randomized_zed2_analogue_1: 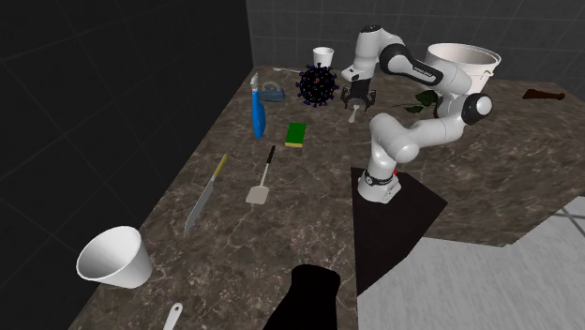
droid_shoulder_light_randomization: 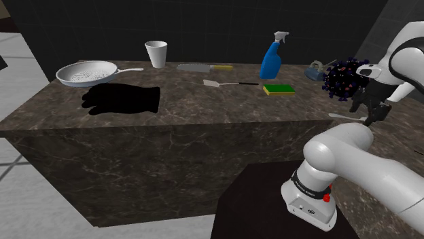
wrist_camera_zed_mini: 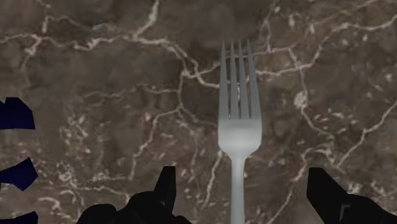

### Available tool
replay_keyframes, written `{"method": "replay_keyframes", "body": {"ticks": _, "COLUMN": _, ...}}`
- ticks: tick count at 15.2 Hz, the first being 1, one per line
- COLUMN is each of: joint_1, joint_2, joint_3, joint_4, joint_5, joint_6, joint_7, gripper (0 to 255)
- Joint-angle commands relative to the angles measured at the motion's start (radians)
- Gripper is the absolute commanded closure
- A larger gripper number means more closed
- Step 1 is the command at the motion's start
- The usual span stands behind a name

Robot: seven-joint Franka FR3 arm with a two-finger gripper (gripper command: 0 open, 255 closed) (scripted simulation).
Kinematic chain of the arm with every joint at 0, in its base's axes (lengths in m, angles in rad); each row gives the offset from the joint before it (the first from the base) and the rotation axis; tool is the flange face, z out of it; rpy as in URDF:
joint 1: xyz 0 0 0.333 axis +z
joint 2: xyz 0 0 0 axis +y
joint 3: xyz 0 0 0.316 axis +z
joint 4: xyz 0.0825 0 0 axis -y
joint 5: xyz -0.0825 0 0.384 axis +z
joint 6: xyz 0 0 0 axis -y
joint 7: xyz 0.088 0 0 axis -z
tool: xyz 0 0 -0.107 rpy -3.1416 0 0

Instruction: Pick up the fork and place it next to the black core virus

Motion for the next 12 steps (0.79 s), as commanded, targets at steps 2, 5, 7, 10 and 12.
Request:
{"method": "replay_keyframes", "body": {"ticks": 2, "joint_1": -0.039, "joint_2": -0.049, "joint_3": 0.009, "joint_4": 0.034, "joint_5": 0.016, "joint_6": -0.011, "joint_7": -0.009, "gripper": 0}}
{"method": "replay_keyframes", "body": {"ticks": 5, "joint_1": -0.01, "joint_2": 0.02, "joint_3": 0.07, "joint_4": 0.131, "joint_5": 0.075, "joint_6": -0.04, "joint_7": -0.009, "gripper": 0}}
{"method": "replay_keyframes", "body": {"ticks": 7, "joint_1": -0.01, "joint_2": 0.02, "joint_3": 0.07, "joint_4": 0.131, "joint_5": 0.075, "joint_6": -0.04, "joint_7": -0.01, "gripper": 0}}
{"method": "replay_keyframes", "body": {"ticks": 10, "joint_1": -0.01, "joint_2": 0.02, "joint_3": 0.07, "joint_4": 0.131, "joint_5": 0.075, "joint_6": -0.04, "joint_7": -0.01, "gripper": 0}}
{"method": "replay_keyframes", "body": {"ticks": 12, "joint_1": -0.01, "joint_2": 0.02, "joint_3": 0.07, "joint_4": 0.131, "joint_5": 0.075, "joint_6": -0.04, "joint_7": -0.01, "gripper": 0}}
